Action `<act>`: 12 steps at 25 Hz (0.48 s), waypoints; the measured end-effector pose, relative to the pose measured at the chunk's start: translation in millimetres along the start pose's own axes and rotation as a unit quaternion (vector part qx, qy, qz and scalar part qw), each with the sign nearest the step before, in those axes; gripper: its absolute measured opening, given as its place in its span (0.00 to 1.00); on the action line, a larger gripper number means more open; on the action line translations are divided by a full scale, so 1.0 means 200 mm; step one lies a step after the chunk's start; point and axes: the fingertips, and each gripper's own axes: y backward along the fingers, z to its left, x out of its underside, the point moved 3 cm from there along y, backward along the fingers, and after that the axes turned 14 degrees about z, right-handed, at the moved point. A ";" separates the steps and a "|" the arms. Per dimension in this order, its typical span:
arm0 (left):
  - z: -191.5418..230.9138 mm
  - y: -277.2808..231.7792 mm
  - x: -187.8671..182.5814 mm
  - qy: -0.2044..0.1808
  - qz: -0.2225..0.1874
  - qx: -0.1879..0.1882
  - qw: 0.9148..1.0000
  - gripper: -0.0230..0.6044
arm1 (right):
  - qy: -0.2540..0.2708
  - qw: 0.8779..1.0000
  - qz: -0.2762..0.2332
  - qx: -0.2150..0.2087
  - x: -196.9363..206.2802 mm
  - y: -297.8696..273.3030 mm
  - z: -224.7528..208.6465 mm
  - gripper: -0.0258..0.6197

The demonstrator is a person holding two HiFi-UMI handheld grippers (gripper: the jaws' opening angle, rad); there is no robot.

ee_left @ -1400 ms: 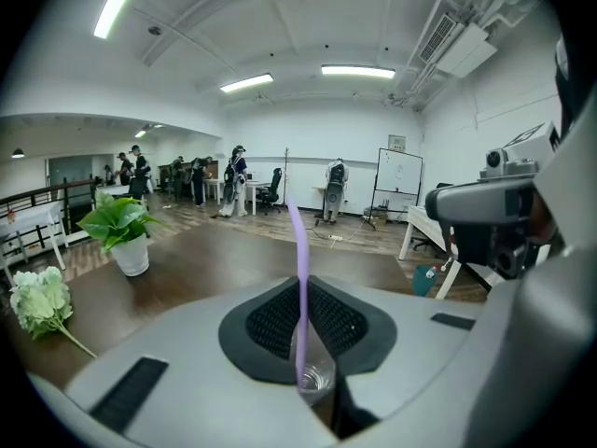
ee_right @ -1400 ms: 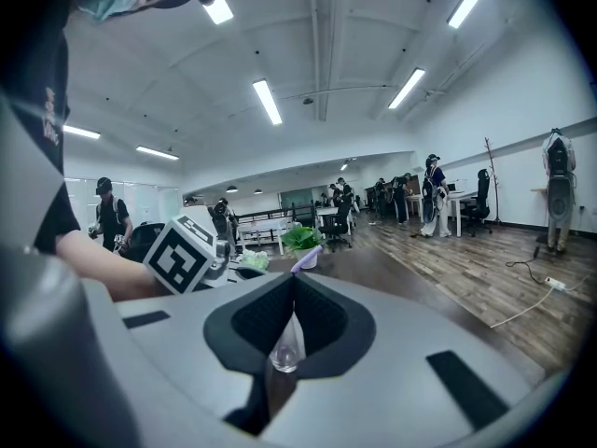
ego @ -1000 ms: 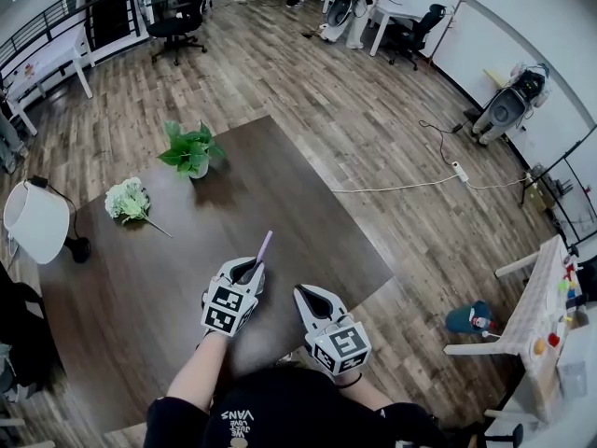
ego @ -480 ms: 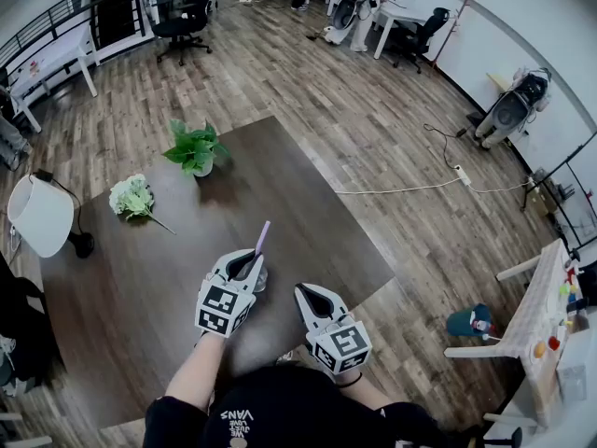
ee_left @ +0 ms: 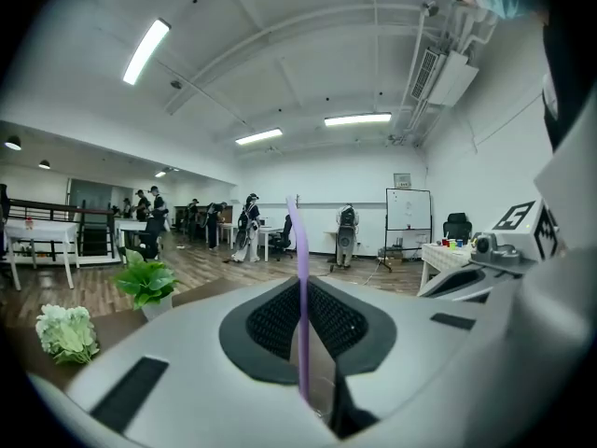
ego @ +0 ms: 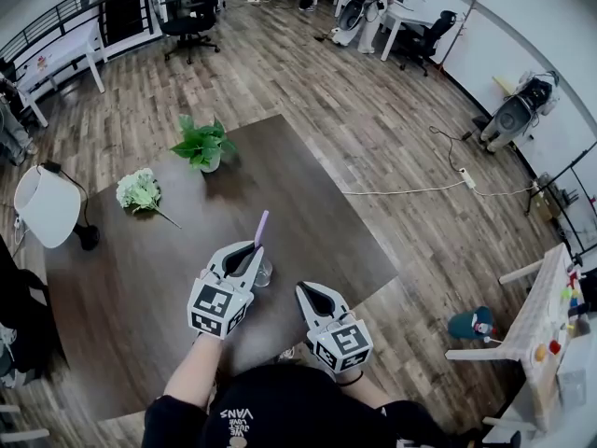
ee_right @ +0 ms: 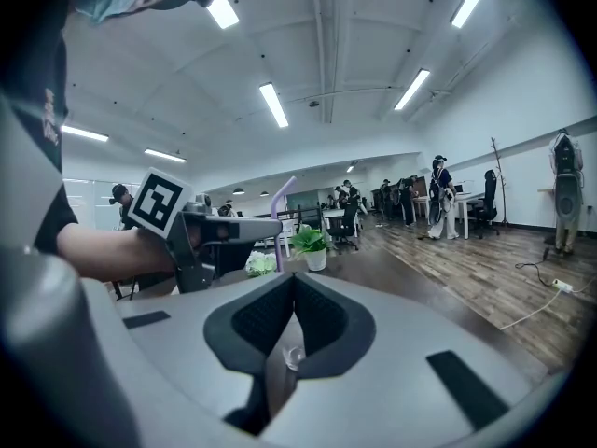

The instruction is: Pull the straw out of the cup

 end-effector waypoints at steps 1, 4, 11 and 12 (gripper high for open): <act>0.00 0.01 -0.01 0.000 -0.003 -0.001 1.000 0.09 | 0.001 1.000 0.000 0.000 0.00 0.00 0.00 0.07; -0.01 0.06 -0.03 0.001 -0.013 -0.004 1.000 0.09 | 0.004 1.000 0.000 -0.002 0.00 0.01 0.01 0.07; -0.01 0.19 -0.09 0.003 -0.042 -0.013 0.999 0.09 | 0.007 1.000 -0.003 -0.007 -0.01 0.01 0.05 0.07; -0.01 0.21 -0.09 0.004 -0.045 -0.014 0.999 0.09 | 0.008 1.000 -0.004 -0.008 -0.01 0.01 0.06 0.07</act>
